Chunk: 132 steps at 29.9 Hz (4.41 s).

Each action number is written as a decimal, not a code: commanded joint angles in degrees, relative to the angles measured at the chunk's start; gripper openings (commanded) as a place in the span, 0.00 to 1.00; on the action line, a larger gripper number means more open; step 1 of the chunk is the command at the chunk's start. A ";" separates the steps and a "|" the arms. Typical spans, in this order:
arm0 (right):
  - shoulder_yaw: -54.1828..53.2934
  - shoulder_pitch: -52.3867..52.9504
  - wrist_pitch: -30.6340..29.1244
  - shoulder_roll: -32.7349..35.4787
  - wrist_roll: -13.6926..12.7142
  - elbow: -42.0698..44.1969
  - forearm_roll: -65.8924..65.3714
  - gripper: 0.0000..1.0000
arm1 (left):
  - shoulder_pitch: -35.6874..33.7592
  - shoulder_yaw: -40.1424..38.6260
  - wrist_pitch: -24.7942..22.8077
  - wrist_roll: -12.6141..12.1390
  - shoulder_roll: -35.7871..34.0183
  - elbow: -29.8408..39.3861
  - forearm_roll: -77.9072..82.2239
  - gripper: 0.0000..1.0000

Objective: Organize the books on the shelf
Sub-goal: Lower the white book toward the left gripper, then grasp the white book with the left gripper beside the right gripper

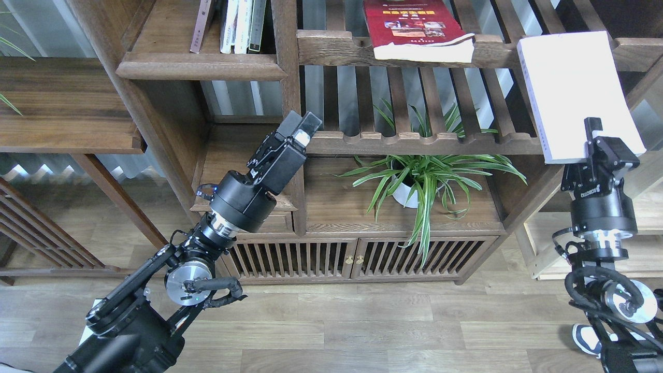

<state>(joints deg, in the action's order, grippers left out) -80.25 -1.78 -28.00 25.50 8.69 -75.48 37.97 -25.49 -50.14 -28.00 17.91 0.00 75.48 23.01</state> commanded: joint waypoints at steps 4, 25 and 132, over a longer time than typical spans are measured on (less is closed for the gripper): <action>0.00 -2.26 0.00 -0.19 0.01 -0.02 -0.01 0.02 | 0.09 0.65 0.00 0.02 0.00 -0.33 -0.07 0.99; 6.77 -2.53 0.00 -2.56 -0.08 0.25 -3.52 0.02 | -0.27 3.03 0.00 -3.50 0.00 -3.93 -11.23 0.99; 33.31 7.75 0.00 -19.00 -0.34 0.51 -15.74 0.02 | -3.25 5.84 0.49 -19.14 0.00 -10.79 -30.83 0.86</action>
<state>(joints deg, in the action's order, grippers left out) -46.97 5.98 -28.02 6.70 8.39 -74.97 22.33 -28.70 -44.31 -27.28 -1.47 -0.01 64.41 -7.76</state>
